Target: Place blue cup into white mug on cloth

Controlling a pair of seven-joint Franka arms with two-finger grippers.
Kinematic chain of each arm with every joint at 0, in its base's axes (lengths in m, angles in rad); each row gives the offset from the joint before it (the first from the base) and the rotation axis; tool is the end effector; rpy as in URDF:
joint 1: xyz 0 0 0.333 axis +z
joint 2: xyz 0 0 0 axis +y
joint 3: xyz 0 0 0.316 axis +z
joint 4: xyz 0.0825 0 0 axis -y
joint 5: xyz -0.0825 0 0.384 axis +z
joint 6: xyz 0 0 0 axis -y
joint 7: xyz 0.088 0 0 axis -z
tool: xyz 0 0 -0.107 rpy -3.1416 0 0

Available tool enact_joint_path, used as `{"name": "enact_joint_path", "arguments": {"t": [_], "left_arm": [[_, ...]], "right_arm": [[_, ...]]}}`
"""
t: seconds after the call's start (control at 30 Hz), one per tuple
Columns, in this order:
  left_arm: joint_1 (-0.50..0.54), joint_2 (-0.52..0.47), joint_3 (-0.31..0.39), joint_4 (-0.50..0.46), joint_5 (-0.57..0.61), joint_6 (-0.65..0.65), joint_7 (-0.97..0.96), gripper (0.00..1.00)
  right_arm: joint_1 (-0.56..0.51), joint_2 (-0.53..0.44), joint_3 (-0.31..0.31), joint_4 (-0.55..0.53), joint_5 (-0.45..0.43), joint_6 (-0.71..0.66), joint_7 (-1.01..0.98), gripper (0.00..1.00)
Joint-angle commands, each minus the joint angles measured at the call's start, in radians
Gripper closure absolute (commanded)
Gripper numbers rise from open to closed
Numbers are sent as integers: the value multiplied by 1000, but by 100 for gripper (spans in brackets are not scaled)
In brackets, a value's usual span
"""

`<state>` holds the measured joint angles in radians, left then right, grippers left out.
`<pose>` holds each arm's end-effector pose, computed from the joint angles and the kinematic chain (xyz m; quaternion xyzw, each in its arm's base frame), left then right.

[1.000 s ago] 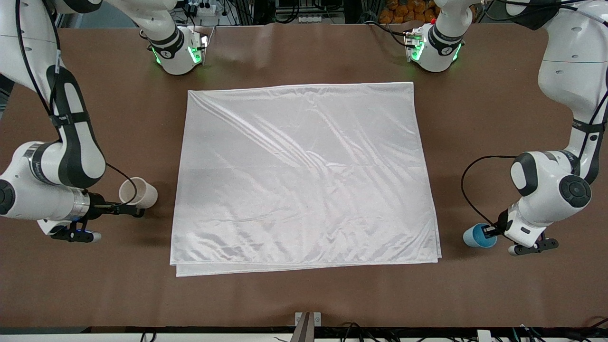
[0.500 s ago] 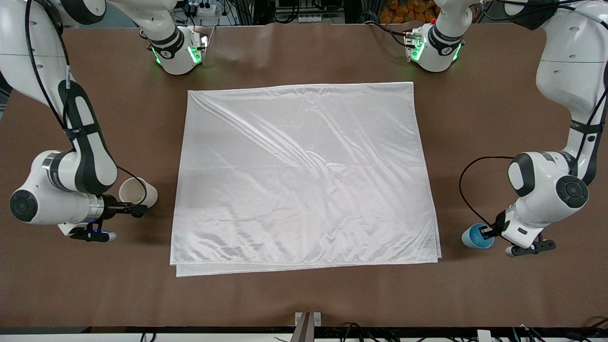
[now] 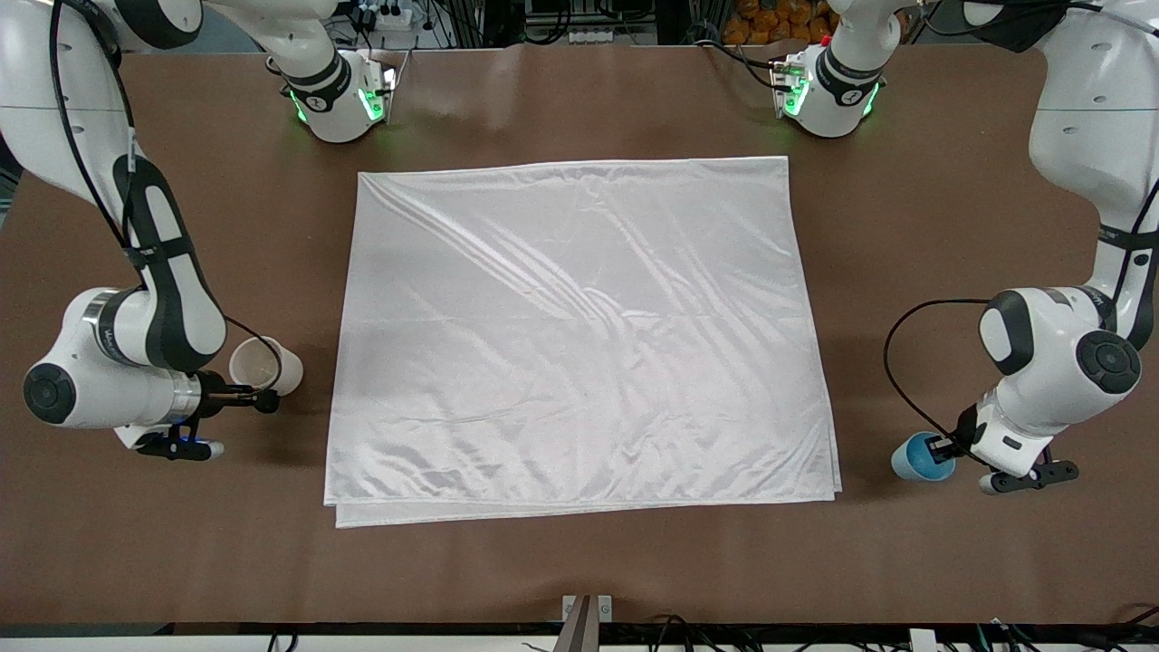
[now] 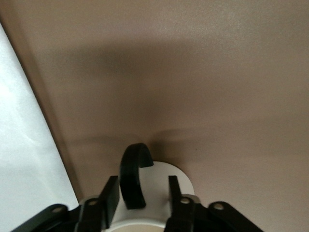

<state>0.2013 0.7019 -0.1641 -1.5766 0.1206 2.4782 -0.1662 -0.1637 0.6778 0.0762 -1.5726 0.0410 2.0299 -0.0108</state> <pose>0.7191 0.0454 0.2519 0.9910 0.0822 0.1044 0.0154 0.6727 -0.0630 0.2278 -0.9916 0.0548 0.1070 0.0472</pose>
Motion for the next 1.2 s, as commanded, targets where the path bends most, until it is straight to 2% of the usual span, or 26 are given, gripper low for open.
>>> {"name": "enact_joint_path", "arguments": {"t": [0.0, 0.17, 0.57, 0.87, 1.17], "left_arm": [[1, -61, -2, -20, 31, -13, -21, 100], [-7, -107, -9, -14, 31, -81, -22, 100], [-16, -240, -17, -11, 30, -252, -26, 100], [-49, -254, -26, 108, 21, -412, -26, 100], [-51, -303, -49, 113, 31, -459, -27, 100]], "right_arm": [[-5, -4, 8, -6, 3, 1, -2, 92], [-3, -6, 10, -6, 5, 1, -2, 100], [15, -38, 17, 2, 5, -31, -2, 100], [58, -98, 19, 5, 8, -66, 0, 100], [133, -112, 22, 8, 23, -66, 70, 100]]}}
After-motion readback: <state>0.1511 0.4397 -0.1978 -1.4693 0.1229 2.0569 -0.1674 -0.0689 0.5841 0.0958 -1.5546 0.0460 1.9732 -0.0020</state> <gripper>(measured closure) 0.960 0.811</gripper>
